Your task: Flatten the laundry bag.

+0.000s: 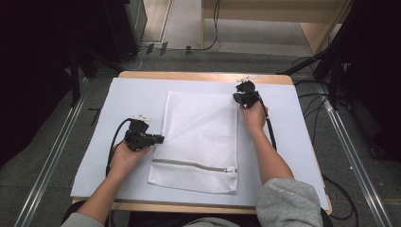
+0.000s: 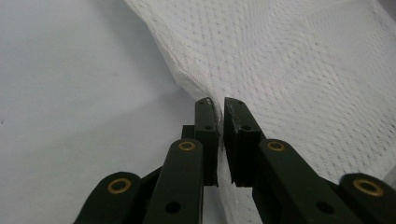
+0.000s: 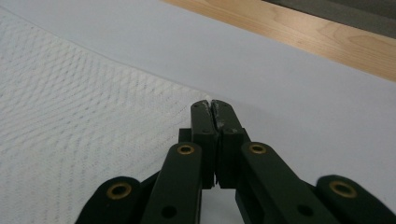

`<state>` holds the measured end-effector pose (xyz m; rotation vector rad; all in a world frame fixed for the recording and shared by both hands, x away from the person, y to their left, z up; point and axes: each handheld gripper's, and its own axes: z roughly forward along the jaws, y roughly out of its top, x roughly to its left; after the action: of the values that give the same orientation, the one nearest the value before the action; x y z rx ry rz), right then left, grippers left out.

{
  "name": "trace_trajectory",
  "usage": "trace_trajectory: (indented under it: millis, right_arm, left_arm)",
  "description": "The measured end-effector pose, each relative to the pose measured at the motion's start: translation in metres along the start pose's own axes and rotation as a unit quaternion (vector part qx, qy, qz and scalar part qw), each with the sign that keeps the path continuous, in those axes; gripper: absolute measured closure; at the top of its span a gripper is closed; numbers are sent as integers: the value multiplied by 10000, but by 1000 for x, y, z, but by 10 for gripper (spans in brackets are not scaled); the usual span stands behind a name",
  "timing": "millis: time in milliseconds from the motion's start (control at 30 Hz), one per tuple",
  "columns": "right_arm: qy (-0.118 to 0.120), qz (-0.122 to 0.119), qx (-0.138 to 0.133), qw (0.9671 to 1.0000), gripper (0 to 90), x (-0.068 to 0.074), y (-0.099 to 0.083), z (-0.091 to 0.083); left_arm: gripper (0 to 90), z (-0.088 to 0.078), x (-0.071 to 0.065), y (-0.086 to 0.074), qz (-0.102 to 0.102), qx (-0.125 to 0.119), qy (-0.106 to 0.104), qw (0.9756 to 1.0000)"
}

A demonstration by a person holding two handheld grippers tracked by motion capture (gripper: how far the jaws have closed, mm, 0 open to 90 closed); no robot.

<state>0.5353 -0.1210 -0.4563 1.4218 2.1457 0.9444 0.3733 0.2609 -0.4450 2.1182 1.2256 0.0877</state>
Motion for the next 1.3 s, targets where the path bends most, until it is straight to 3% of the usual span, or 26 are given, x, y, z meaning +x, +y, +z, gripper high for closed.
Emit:
trace_trajectory:
  millis: [67,167,267,400,600,900,1067,1300]
  right_arm:
    - [51,101,-33,9999,877,-1,0,1]
    - [175,190,-50,9997,769,-3,0,-5]
    - [333,330,29,9989,761,-3,1,-14]
    - [401,332,3,9986,754,0,-2,-31]
    - [613,259,-197,9976,751,4,-12,-54]
    - [978,10,-319,9947,747,16,-36,-89]
    - [1186,-43,-356,9923,740,23,-55,-107]
    - [1371,-45,-332,9900,732,28,-80,-126]
  left_arm:
    - [814,2,3,0,-26,-4,25,10000]
    - [749,1,5,1,-6,24,49,10000]
    - [668,-3,6,2,-16,-71,113,9999]
    - [578,-10,6,7,27,-165,171,9997]
    - [539,-19,-1,18,142,-330,109,9993]
    - [448,-20,-15,29,310,-360,-82,9988]
    - [461,-15,-19,30,457,-216,-137,9986]
    - [466,-13,-26,32,510,-301,-244,9979]
